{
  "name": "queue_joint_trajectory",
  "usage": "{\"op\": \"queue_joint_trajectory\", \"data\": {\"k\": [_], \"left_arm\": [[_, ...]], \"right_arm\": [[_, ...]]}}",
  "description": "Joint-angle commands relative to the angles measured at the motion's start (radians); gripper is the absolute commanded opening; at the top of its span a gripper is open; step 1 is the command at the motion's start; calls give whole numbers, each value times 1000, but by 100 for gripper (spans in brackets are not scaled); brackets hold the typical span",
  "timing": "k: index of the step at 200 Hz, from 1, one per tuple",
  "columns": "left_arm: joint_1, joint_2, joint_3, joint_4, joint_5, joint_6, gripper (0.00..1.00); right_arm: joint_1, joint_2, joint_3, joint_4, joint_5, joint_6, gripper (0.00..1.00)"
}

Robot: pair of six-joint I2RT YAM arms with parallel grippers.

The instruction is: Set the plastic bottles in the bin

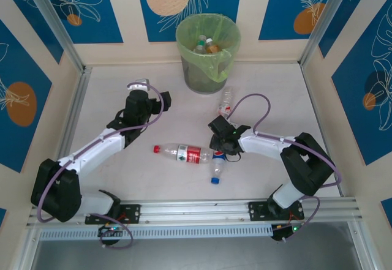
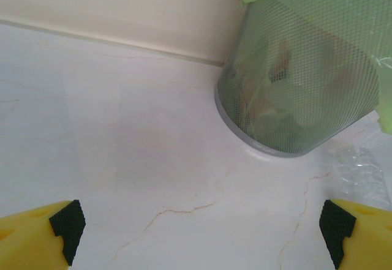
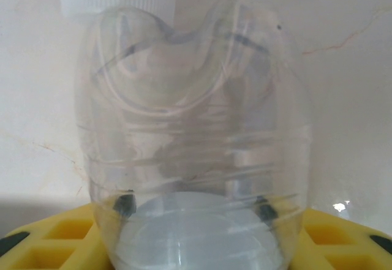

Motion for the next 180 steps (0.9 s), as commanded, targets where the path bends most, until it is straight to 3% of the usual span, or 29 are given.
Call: {"op": "queue_joint_trajectory", "data": {"k": [1, 110, 180], "left_arm": [[13, 12, 8, -1, -10, -19, 100], [18, 36, 26, 0, 7, -32, 100], [25, 37, 20, -10, 8, -53, 100]], "right_arm": [[-9, -26, -19, -5, 41, -34, 49], [-49, -220, -56, 45, 94, -127, 45], [-142, -276, -49, 177, 28, -200, 43]]}}
